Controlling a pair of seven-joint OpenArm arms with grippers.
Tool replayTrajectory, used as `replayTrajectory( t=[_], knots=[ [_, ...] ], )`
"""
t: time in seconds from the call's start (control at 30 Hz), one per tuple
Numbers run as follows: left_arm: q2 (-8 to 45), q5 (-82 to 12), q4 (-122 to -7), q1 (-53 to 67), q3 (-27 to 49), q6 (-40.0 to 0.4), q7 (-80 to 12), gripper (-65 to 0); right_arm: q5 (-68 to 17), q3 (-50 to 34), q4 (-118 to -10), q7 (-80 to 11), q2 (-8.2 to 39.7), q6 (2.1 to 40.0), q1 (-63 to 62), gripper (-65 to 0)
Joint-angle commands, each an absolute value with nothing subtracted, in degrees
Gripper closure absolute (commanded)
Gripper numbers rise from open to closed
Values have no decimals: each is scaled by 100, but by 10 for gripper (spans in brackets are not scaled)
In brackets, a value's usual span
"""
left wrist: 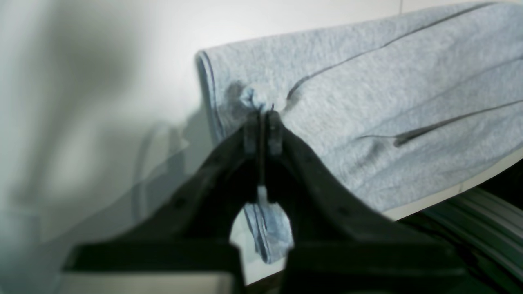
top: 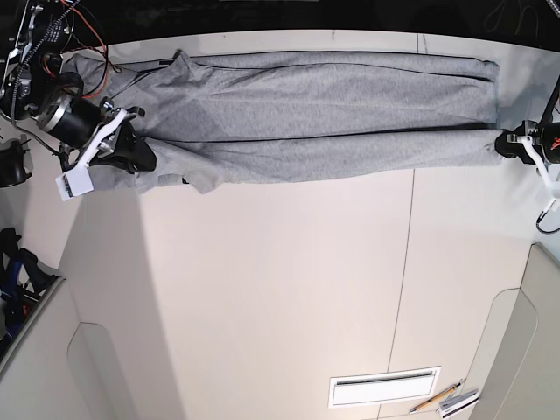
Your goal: Fold the T-shirt properly
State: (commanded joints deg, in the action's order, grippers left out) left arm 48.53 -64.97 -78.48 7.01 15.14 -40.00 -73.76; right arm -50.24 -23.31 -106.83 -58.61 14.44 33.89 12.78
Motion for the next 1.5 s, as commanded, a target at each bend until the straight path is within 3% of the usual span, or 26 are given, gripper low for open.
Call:
replayTrajectory(
  t=[0.3,0.37,0.47,0.5,0.57,0.63,0.93,0.97,1.03,1.07,1.37,1.5],
  knots=[
    [4860,-6202,-7848,703,1514,-4000,-7400,0,-5035,-2593,-10742,-5887,1446,3395,1881,0],
    [4860,-6191,-7848,703,1514,-4000,-7448,-72,-4954,-2591,-10742,-5889,1446,3395,1876,0],
    [4860,-6193,-7848,701,1511,-4000,-7529,-256,-4786,-2591,-10739,-5892,1446,3387,1879,0],
    [4860,-6193,-7848,701,1514,-4000,-7522,-281,-4729,-2591,-10739,-5894,1444,3385,1879,-55],
    [4862,-6193,-7848,698,1514,-4000,-7404,-283,-4689,-2591,-10739,-5894,1446,3385,1881,-238],
    [4860,-6250,-7848,701,1584,-3951,-7349,-283,-4718,-2593,-10742,-5892,1444,3380,1879,-291],
    [4755,-7437,-7848,703,3446,-3948,-7876,-284,-5253,-2821,-10971,-5878,1293,3385,1660,-283],
    [4709,-7437,-7848,744,3623,-3968,-7900,-298,-5253,-2827,-11021,-5876,1225,3385,1579,-237],
    [4698,-7483,-7848,1015,3813,-3966,-7859,-367,-5249,-2827,-11054,-5881,1081,3385,1474,-31],
    [4694,-7485,-7848,1179,3833,-3966,-7808,-391,-5249,-2821,-11052,-5874,1013,3387,1450,0],
    [3911,-6744,-7846,1640,3833,-4000,-7089,-407,-4368,-2342,-10593,-5557,939,3389,1433,0],
    [3697,-6482,-7841,1761,3828,-4000,-6643,-477,-4370,-2279,-10001,-5551,952,3389,1435,0]
  ],
)
